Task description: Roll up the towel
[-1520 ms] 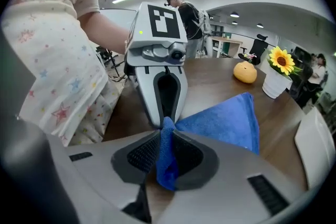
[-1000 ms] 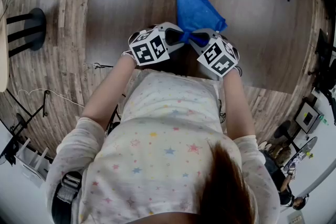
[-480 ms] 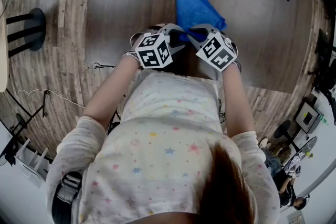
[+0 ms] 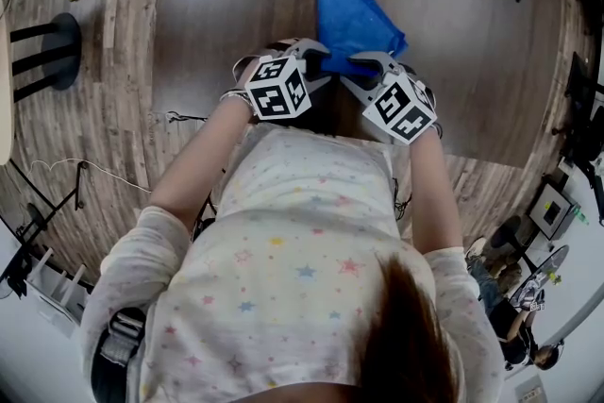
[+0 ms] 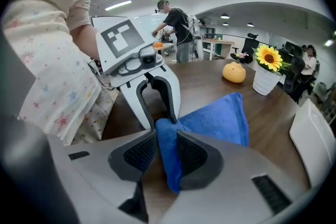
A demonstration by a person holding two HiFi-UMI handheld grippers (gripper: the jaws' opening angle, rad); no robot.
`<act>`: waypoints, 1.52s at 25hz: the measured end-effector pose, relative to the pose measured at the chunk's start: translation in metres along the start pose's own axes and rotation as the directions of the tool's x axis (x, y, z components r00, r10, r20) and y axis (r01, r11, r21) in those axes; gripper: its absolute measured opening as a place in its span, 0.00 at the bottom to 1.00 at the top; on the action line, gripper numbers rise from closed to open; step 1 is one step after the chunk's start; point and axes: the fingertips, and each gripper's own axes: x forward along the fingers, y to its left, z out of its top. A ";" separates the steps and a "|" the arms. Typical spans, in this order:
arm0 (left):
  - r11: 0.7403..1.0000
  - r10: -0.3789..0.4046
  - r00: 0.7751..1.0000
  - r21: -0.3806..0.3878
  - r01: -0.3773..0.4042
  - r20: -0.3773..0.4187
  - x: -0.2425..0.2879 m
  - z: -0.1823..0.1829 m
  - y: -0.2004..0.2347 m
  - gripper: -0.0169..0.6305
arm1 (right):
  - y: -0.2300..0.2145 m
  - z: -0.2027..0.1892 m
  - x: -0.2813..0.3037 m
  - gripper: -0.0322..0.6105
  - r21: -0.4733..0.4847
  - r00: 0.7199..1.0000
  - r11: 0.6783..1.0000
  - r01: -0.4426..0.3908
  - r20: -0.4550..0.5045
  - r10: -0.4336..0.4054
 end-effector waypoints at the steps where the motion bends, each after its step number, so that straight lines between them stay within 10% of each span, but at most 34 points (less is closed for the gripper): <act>1: 1.000 -0.001 1.000 0.001 0.001 -0.001 0.000 0.000 0.000 0.25 | 0.001 -0.004 0.003 0.25 -0.011 1.000 1.000 0.001 -0.016 -0.002; 10: 0.999 0.039 0.999 0.020 -0.039 -0.014 0.004 0.001 0.006 0.27 | -0.008 -0.018 0.019 0.26 -0.079 0.995 0.995 0.065 -0.076 -0.071; 18: 0.989 0.014 0.999 -0.147 -0.008 0.042 -0.002 0.002 0.014 0.15 | -0.005 -0.017 0.022 0.37 -0.099 0.995 0.994 0.045 -0.083 -0.054; 22: 0.987 0.000 0.999 -0.162 0.007 0.044 -0.004 0.002 0.012 0.14 | -0.009 -0.016 0.022 0.24 -0.111 0.993 0.992 0.065 -0.088 -0.075; 38: 0.948 -0.162 0.985 -0.270 0.170 0.053 -0.011 -0.003 -0.025 0.13 | 0.032 -0.022 0.016 0.17 -0.014 0.977 0.986 -0.164 -0.138 0.160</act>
